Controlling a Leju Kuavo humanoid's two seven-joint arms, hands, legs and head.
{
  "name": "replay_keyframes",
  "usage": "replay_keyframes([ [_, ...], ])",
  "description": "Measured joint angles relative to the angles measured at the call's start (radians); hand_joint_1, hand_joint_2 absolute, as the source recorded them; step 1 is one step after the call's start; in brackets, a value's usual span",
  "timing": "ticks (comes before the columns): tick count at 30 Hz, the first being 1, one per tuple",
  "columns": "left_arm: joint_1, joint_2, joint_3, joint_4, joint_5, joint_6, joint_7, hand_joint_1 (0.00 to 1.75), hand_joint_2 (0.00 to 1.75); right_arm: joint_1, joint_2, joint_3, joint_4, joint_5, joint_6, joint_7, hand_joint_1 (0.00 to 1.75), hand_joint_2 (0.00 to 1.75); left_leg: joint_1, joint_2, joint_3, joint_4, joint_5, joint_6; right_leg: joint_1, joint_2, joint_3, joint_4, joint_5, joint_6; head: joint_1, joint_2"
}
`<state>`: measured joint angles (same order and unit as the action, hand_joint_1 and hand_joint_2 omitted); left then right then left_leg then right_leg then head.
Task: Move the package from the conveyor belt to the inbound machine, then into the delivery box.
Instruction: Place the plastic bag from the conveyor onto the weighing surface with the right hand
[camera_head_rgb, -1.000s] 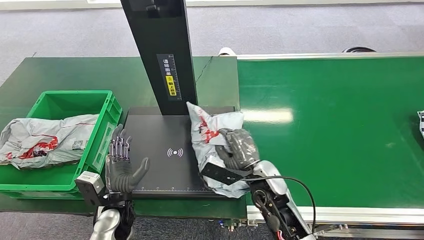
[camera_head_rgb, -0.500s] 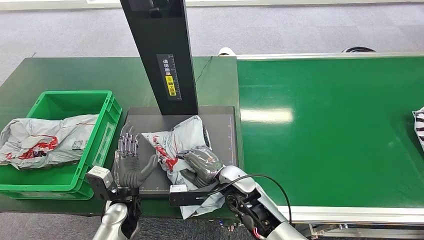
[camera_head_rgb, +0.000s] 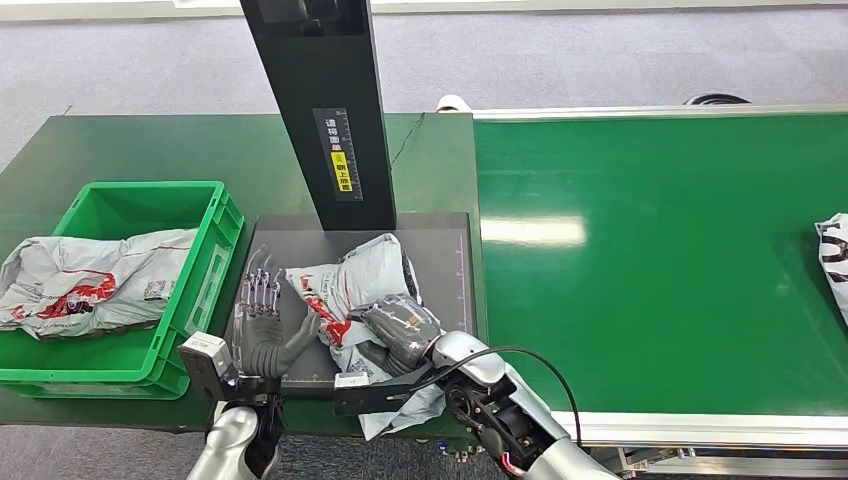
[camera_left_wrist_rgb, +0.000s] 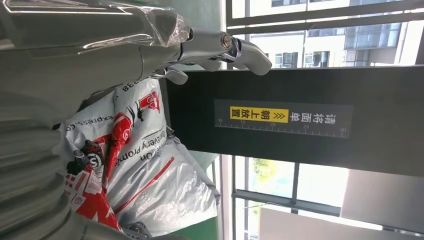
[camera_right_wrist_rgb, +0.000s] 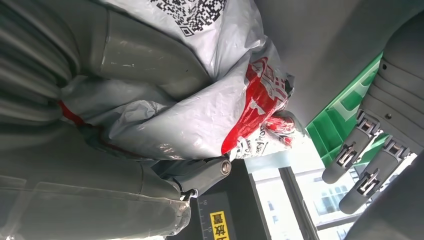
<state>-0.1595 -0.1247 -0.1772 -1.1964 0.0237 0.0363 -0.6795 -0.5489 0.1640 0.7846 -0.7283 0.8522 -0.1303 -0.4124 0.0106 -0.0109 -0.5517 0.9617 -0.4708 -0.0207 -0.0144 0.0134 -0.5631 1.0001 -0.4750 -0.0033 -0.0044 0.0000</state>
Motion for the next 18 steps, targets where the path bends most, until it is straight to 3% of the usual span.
replay_keyframes([
  [6, 0.000, 0.002, -0.004, 0.004, 0.008, 0.004, -0.003, 0.00, 1.75, -0.002, 0.000, 0.005, 0.008, -0.015, -0.060, -0.007, 1.73, 1.75, 0.000, 0.000, 0.000, 0.000, 0.000, 0.000, 0.000, 0.000, 0.000, 0.000, 0.000, 0.000, 0.000, 0.000],
  [7, 0.000, 0.003, -0.006, 0.005, 0.010, 0.004, -0.003, 0.00, 1.75, -0.002, 0.000, 0.006, 0.009, -0.027, -0.081, -0.015, 1.39, 1.75, 0.000, 0.000, 0.000, 0.000, 0.000, 0.000, 0.000, 0.000, 0.000, 0.000, 0.000, 0.000, 0.000, 0.000],
  [10, -0.001, 0.005, -0.014, 0.009, 0.017, 0.004, -0.005, 0.00, 1.75, 0.001, -0.001, 0.004, 0.009, -0.077, -0.126, -0.042, 0.09, 1.75, 0.000, 0.000, 0.000, 0.000, 0.000, 0.000, 0.000, 0.000, 0.000, 0.000, 0.000, 0.000, 0.000, 0.000],
  [11, -0.003, 0.006, -0.016, 0.011, 0.021, 0.003, -0.006, 0.00, 1.75, 0.003, -0.001, 0.002, 0.008, -0.094, -0.139, -0.047, 0.00, 1.75, 0.000, 0.000, 0.000, 0.000, 0.000, 0.000, 0.000, 0.000, 0.000, 0.000, 0.000, 0.000, 0.000, 0.000],
  [15, -0.017, 0.008, -0.027, 0.026, 0.031, 0.003, -0.008, 0.00, 1.75, 0.014, -0.008, -0.018, -0.016, -0.157, -0.171, -0.052, 0.00, 1.75, 0.000, 0.000, 0.000, 0.000, 0.000, 0.000, 0.000, 0.000, 0.000, 0.000, 0.000, 0.000, 0.000, 0.000],
  [18, -0.019, 0.010, -0.035, 0.030, 0.033, 0.007, -0.007, 0.00, 1.75, 0.054, -0.017, -0.073, -0.081, -0.359, -0.070, -0.085, 0.00, 1.75, 0.000, 0.000, 0.000, 0.000, 0.000, 0.000, 0.000, 0.000, 0.000, 0.000, 0.000, 0.000, 0.000, 0.000],
])
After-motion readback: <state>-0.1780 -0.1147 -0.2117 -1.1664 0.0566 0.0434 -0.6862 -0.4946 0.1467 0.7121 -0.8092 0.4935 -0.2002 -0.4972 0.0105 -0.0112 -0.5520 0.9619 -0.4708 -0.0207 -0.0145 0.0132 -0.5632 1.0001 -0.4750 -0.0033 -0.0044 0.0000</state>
